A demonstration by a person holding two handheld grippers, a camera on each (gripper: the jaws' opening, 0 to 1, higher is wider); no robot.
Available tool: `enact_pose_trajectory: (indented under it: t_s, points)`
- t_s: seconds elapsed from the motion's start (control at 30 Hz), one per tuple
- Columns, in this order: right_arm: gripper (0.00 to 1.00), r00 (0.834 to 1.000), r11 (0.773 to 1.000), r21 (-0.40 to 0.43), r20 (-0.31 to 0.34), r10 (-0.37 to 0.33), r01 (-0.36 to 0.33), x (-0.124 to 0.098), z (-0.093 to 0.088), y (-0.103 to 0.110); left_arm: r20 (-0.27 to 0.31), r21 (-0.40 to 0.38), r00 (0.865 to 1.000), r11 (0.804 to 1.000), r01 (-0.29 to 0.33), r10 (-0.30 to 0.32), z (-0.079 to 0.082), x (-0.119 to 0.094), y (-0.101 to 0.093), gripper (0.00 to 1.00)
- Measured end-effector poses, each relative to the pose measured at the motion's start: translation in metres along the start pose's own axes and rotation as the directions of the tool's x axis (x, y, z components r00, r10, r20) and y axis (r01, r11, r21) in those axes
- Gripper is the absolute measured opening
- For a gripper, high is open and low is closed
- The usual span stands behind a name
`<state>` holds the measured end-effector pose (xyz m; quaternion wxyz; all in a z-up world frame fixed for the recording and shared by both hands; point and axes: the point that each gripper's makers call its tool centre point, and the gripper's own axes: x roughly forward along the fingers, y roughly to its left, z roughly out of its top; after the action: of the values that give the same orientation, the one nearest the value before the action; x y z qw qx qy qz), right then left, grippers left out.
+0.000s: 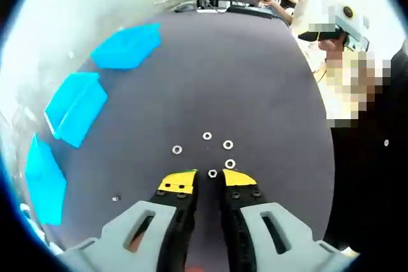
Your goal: Sort the screws, nuts, and washers into the corresponding bins
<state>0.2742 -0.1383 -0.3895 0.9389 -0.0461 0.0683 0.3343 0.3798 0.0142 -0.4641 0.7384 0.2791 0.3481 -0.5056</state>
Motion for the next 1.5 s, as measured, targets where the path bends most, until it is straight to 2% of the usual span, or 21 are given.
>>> enact_pose_trajectory:
  t_s: [0.17,0.27,0.43,0.57,0.7,0.77,0.8,0.83,0.87,0.93,0.97,1.0,1.1,1.17,1.2,1.27,1.33,1.4,1.43,1.47,1.5]
  points:
    - [0.39,1.0,1.0,-0.005,-0.001,0.004,-0.004,0.002,0.001,0.002,0.006,0.018,1.0,1.0,0.006,-0.006,0.001,0.002,-0.004,0.02]
    - [0.39,1.0,1.0,-0.004,0.003,0.009,-0.009,0.003,0.002,0.004,0.01,-0.008,1.0,1.0,0.006,-0.005,-0.001,0.001,-0.003,0.02]
    - [0.39,1.0,1.0,-0.006,0.002,0.012,-0.012,0.002,0.003,0.006,0.051,-0.061,0.999,0.998,0.001,0.002,-0.002,-0.003,-0.004,0.01]
    - [0.39,1.0,1.0,-0.01,0.006,0.009,-0.009,0.002,0.004,0.005,0.132,-0.106,0.99,0.994,-0.027,0.041,0.003,-0.009,-0.001,0.01]
    - [0.39,1.0,1.0,-0.012,0.013,0.009,-0.009,0.003,0.008,0.005,0.213,-0.167,0.972,0.984,-0.065,0.101,0.009,-0.022,0.005,0.01]
    - [0.39,1.0,1.0,-0.015,0.016,0.009,-0.008,0.004,0.01,0.006,0.25,-0.214,0.948,0.966,-0.144,0.197,0.01,-0.031,0.018,0.01]
    - [0.39,1.0,1.0,-0.016,0.019,0.009,-0.008,0.004,0.011,0.006,0.259,-0.219,0.932,0.955,-0.2,0.254,0.009,-0.037,0.026,0.01]
    - [0.39,1.0,1.0,-0.015,0.02,0.01,-0.01,0.005,0.011,0.006,0.279,-0.221,0.917,0.949,-0.227,0.284,0.009,-0.042,0.03,0.01]
    - [0.39,1.0,1.0,-0.014,0.023,0.012,-0.012,0.006,0.012,0.007,0.304,-0.252,0.901,0.938,-0.238,0.31,0.01,-0.047,0.032,0.01]
    - [0.39,1.0,1.0,-0.018,0.024,0.014,-0.014,0.007,0.013,0.008,0.334,-0.303,0.881,0.923,-0.235,0.334,0.009,-0.056,0.035,0.01]
    - [0.39,1.0,1.0,-0.02,0.025,0.016,-0.016,0.008,0.014,0.009,0.354,-0.325,0.863,0.913,-0.248,0.361,0.009,-0.061,0.038,0.01]
    - [0.39,1.0,1.0,-0.021,0.026,0.018,-0.017,0.009,0.015,0.01,0.374,-0.35,0.838,0.897,-0.27,0.398,0.009,-0.068,0.043,0.01]
    - [0.39,0.999,0.999,-0.03,0.034,0.018,-0.017,0.01,0.019,0.011,0.381,-0.412,0.789,0.853,-0.321,0.481,-0.001,-0.083,0.052,0.01]
    - [0.39,0.999,1.0,-0.028,0.047,0.005,-0.004,0.011,0.023,0.008,0.39,-0.468,0.745,0.814,-0.345,0.54,-0.007,-0.093,0.057,0.01]
    - [0.39,0.998,1.0,-0.022,0.055,-0.002,0.003,0.011,0.025,0.006,0.403,-0.502,0.719,0.793,-0.344,0.567,-0.008,-0.098,0.058,0.01]
    - [0.39,0.998,1.0,-0.009,0.069,-0.013,0.014,0.011,0.029,0.001,0.412,-0.528,0.684,0.77,-0.359,0.602,-0.013,-0.105,0.057,0.01]
    - [0.39,0.997,1.0,-0.004,0.077,-0.018,0.018,0.011,0.032,0.0,0.432,-0.544,0.641,0.75,-0.376,0.634,-0.015,-0.113,0.055,0.01]
    - [0.39,0.997,1.0,-0.01,0.077,-0.009,0.01,0.012,0.034,0.002,0.411,-0.568,0.621,0.72,-0.399,0.668,-0.024,-0.116,0.053,0.01]
    - [0.39,0.997,1.0,-0.012,0.076,-0.008,0.009,0.013,0.034,0.002,0.414,-0.588,0.596,0.702,-0.403,0.688,-0.026,-0.12,0.053,0.01]
    - [0.39,0.997,1.0,-0.014,0.077,-0.006,0.007,0.013,0.035,0.003,0.416,-0.607,0.577,0.687,-0.4,0.703,-0.029,-0.123,0.053,0.01]
    - [0.39,0.997,1.0,-0.013,0.077,-0.003,0.004,0.013,0.035,0.004,0.407,-0.622,0.568,0.673,-0.4,0.715,-0.033,-0.126,0.053,0.01]
